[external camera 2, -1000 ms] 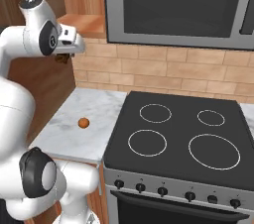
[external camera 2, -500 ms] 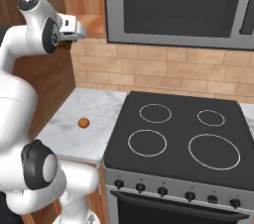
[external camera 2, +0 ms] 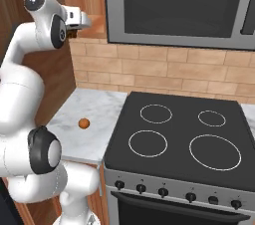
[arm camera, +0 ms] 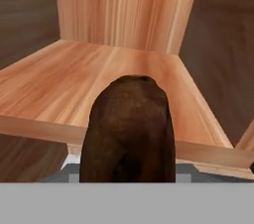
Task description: Pick the tangerine, sweet potato from the counter and place them in the cabinet. Then close the cabinet.
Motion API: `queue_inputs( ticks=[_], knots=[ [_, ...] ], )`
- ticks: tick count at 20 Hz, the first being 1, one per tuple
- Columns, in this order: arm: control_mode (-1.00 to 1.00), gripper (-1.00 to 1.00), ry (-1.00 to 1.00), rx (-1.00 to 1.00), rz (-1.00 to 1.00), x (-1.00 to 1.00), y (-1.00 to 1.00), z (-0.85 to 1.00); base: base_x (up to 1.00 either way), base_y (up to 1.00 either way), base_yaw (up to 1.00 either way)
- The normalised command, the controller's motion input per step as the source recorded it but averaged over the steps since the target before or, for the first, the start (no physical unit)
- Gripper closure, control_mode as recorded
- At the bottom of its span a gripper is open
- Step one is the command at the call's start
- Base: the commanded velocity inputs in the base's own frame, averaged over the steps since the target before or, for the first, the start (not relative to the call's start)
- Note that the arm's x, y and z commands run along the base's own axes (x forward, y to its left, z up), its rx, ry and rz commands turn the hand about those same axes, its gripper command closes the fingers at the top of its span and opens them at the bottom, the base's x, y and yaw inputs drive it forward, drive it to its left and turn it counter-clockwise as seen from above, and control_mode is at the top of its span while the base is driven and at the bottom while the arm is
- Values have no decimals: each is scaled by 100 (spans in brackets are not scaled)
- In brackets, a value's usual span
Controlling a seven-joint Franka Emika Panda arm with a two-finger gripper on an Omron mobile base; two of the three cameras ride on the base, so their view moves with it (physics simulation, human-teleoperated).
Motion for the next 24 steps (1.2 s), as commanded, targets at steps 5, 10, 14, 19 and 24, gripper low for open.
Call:
queue_inputs(
  ticks=[5, 10, 14, 19, 24],
  knots=[
    [-100, 100, 0, 0, 0, 60, 0, 40, 0, 0, 0],
    [-100, 100, 1, 0, 0, 72, 0, -1, 0, 0, 0],
    [-100, 100, 0, 0, 0, 60, 0, -8, 0, 0, 0],
    [-100, 100, 0, -1, 0, 58, 1, -20, 0, 0, 0],
    [-100, 100, 0, -2, 0, 46, 10, -21, 0, 0, 0]
  ],
)
